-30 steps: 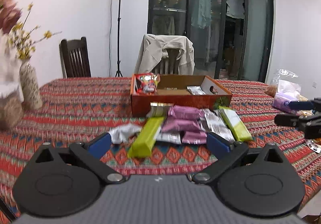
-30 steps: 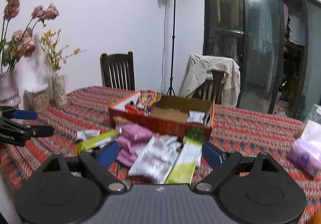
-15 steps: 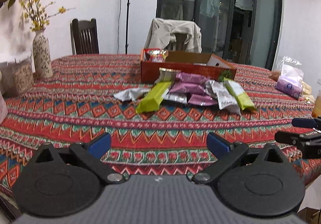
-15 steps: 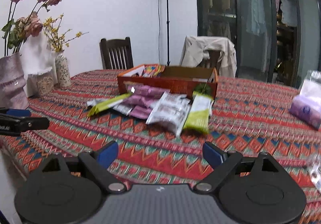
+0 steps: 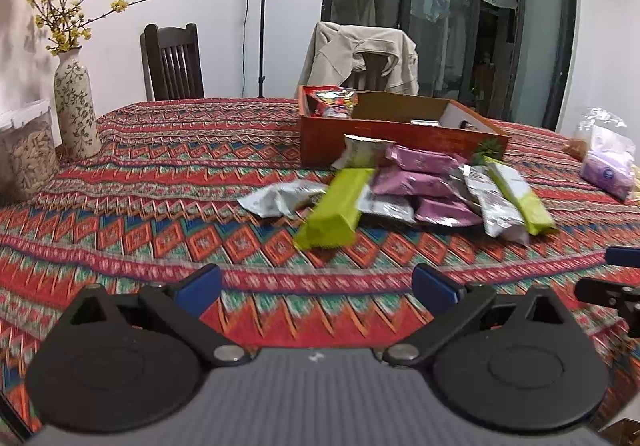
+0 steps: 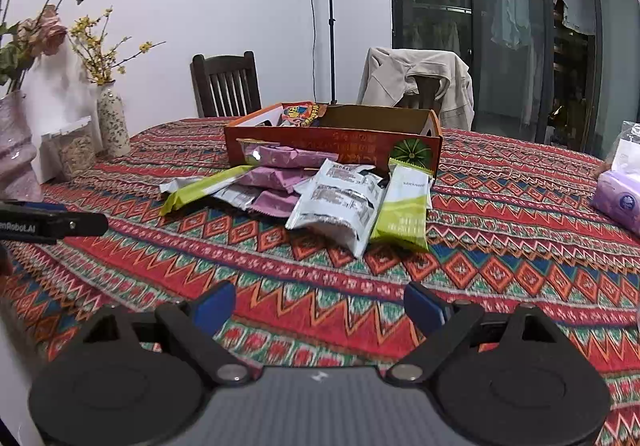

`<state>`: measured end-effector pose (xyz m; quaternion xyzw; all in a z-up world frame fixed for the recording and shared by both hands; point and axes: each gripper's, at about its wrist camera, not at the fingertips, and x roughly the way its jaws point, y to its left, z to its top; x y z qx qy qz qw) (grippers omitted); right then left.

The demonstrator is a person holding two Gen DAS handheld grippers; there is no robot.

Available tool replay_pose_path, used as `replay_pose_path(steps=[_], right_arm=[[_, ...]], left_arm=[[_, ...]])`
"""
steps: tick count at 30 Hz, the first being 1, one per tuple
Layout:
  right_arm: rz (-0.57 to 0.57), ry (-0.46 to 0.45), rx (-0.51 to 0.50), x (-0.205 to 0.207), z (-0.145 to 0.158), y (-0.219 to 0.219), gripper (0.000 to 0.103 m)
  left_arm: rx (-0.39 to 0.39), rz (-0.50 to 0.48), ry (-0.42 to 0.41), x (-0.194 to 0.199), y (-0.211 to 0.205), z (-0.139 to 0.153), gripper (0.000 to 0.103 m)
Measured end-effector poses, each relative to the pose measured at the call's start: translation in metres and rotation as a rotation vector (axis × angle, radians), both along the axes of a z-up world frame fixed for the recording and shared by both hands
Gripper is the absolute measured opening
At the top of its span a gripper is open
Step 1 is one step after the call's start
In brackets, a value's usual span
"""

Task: Organize snacks
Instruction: 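Move both tools back from the box to the snack pile, then grasp a white packet with the left tool while the right tool grasps another white packet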

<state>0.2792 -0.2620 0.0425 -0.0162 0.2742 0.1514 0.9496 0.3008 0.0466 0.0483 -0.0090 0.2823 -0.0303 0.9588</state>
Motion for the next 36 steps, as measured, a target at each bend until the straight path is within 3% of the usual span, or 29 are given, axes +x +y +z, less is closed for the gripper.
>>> replay_pose_path(steps=[9,14,18,23,26,28,30,36], right_arm=[[0.004,0.006,0.01,0.061,0.001,0.014,0.091],[0.03,0.019,0.035,0.1,-0.002,0.023,0.087],[0.061,0.021,-0.006,0.124,-0.007,0.031,0.084],[0.198,0.0,-0.172,0.13,-0.01,0.04,0.084],[0.27,-0.016,-0.254,0.128,-0.013,0.041,0.084],[0.307,-0.024,-0.314,0.129,-0.016,0.042,0.084],[0.328,-0.033,-0.367,0.136,-0.021,0.045,0.083],[0.355,-0.031,-0.357,0.157,-0.023,0.047,0.057]], left_arm=[[0.076,-0.046,0.038,0.096,0.033,-0.008,0.103],[0.091,-0.149,0.087,0.139,0.042,-0.022,0.1],[0.101,-0.222,0.089,0.165,0.046,-0.029,0.099],[0.071,-0.279,0.153,0.191,0.051,-0.042,0.088],[0.063,-0.295,0.117,0.19,0.049,-0.045,0.081],[0.061,-0.306,0.101,0.188,0.047,-0.044,0.059],[0.065,-0.319,0.1,0.186,0.044,-0.042,0.051],[0.013,-0.245,0.116,0.165,0.046,-0.028,0.041]])
